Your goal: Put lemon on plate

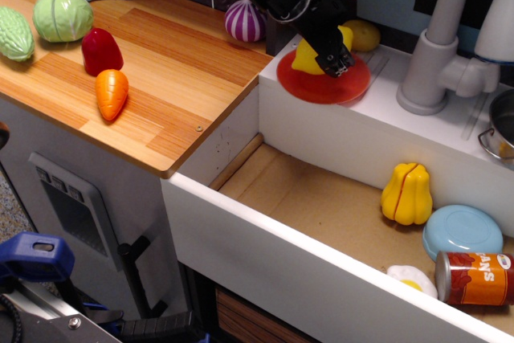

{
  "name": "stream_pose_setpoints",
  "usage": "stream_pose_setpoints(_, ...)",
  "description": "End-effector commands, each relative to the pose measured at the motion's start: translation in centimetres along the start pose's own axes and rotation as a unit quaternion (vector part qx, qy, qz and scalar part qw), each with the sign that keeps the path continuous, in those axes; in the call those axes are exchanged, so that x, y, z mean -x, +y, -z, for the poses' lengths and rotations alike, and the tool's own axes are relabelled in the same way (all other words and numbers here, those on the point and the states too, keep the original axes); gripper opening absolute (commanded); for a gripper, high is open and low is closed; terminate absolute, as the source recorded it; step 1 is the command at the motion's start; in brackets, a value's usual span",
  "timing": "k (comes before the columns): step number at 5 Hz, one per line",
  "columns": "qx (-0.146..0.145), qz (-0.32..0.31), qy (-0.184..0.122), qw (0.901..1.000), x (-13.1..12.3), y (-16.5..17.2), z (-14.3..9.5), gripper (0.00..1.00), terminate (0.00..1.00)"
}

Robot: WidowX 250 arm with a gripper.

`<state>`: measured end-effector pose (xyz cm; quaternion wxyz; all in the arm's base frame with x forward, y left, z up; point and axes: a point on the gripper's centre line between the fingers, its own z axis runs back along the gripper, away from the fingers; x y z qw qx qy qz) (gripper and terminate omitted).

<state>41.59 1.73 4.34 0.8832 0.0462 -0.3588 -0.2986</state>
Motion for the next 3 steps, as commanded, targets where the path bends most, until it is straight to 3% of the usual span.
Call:
stream_pose_setpoints(1,-0.016,0.009,-0.02,0.9996,-1.75,1.3,-0.53,1.0,0.0)
stream_pose_setpoints(2,-0.016,0.009,-0.02,0.9996,-1.75,1.3,-0.53,1.0,0.0)
stream_pose_setpoints(3,-0.016,0.009,-0.02,0.9996,-1.75,1.3,-0.53,1.0,1.0)
